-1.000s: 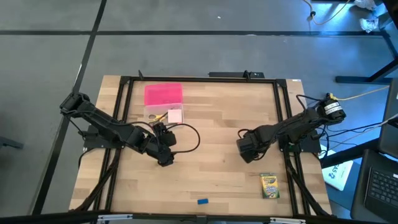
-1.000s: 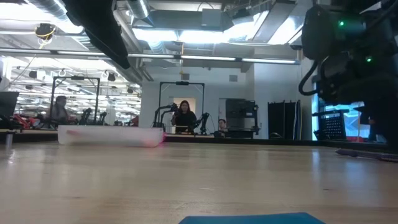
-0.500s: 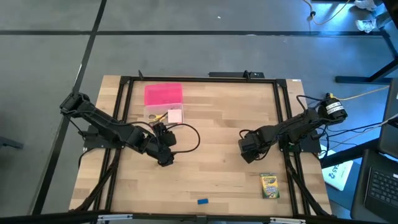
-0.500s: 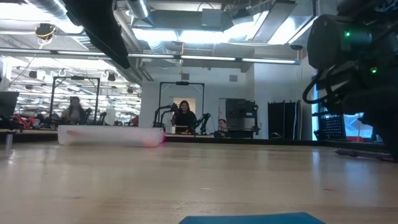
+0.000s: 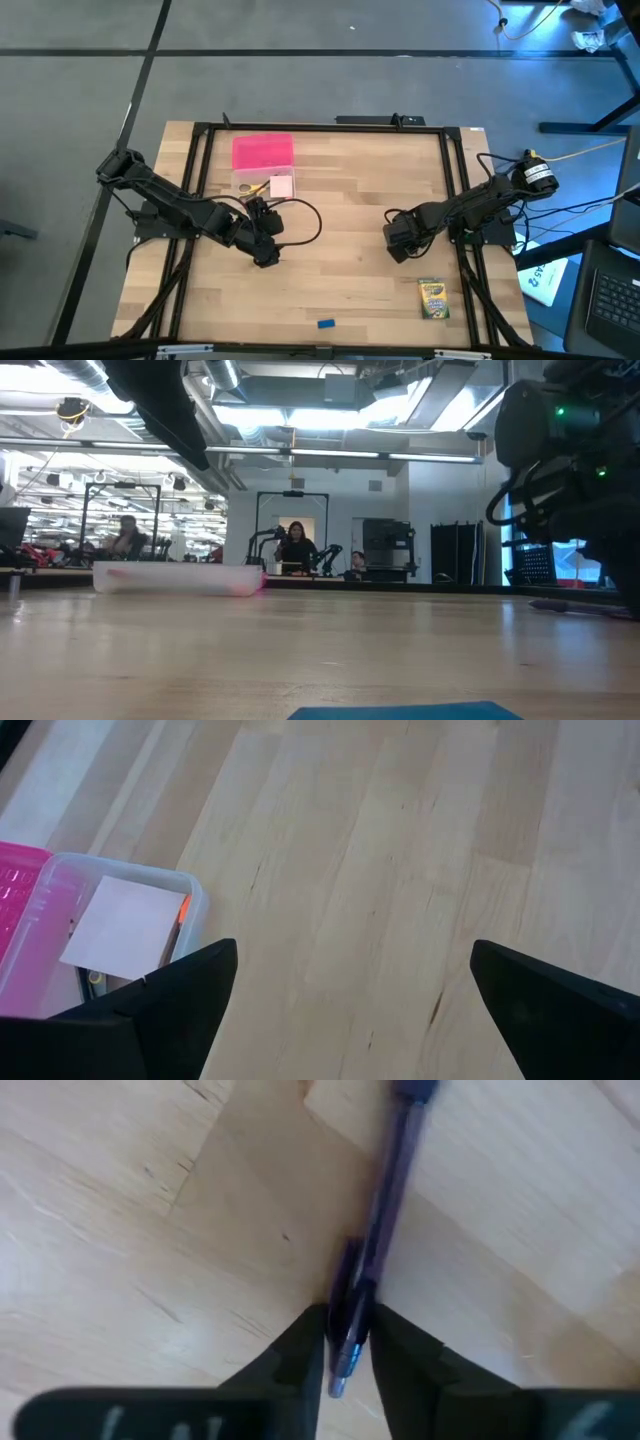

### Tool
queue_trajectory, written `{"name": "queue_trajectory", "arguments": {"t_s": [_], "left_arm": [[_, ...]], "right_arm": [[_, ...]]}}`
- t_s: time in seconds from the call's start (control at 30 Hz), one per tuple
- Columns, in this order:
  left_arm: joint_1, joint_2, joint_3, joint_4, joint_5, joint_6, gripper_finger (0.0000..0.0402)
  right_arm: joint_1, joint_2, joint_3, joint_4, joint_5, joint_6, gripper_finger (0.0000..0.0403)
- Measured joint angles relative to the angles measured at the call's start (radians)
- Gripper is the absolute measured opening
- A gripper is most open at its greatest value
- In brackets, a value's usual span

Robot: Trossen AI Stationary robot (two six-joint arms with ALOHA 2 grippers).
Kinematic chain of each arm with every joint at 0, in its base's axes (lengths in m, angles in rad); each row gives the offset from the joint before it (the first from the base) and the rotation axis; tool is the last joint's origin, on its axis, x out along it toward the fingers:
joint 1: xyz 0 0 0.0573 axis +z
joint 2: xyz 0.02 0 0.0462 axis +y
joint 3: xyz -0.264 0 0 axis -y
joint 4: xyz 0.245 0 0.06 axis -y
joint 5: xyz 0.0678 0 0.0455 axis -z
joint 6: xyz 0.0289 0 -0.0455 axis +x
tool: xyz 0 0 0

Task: Pack school essentials
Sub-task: Put the purple pen into the pink supply box

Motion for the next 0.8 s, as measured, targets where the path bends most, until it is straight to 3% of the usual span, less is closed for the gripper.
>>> {"name": "queue_trajectory", "arguments": {"t_s": [0.17, 0.4, 0.57, 0.8], "left_arm": [[0.0, 0.0, 0.0, 0.0, 0.0, 0.0, 0.0396], [0.0, 0.0, 0.0, 0.0, 0.0, 0.0, 0.0396], [0.0, 0.0, 0.0, -0.001, 0.0, 0.001, 0.0396], [0.0, 0.0, 0.0, -0.001, 0.0, 0.001, 0.0396]], "right_arm": [[0.001, 0.0, 0.0, -0.002, 0.021, 0.001, 0.006], [0.001, 0.005, 0.022, -0.014, 0.03, -0.012, 0.0073], [-0.003, 0.007, 0.093, -0.022, 0.127, -0.056, 0.0067], [-0.035, 0.007, 0.223, -0.038, 0.178, -0.173, 0.0063]]}}
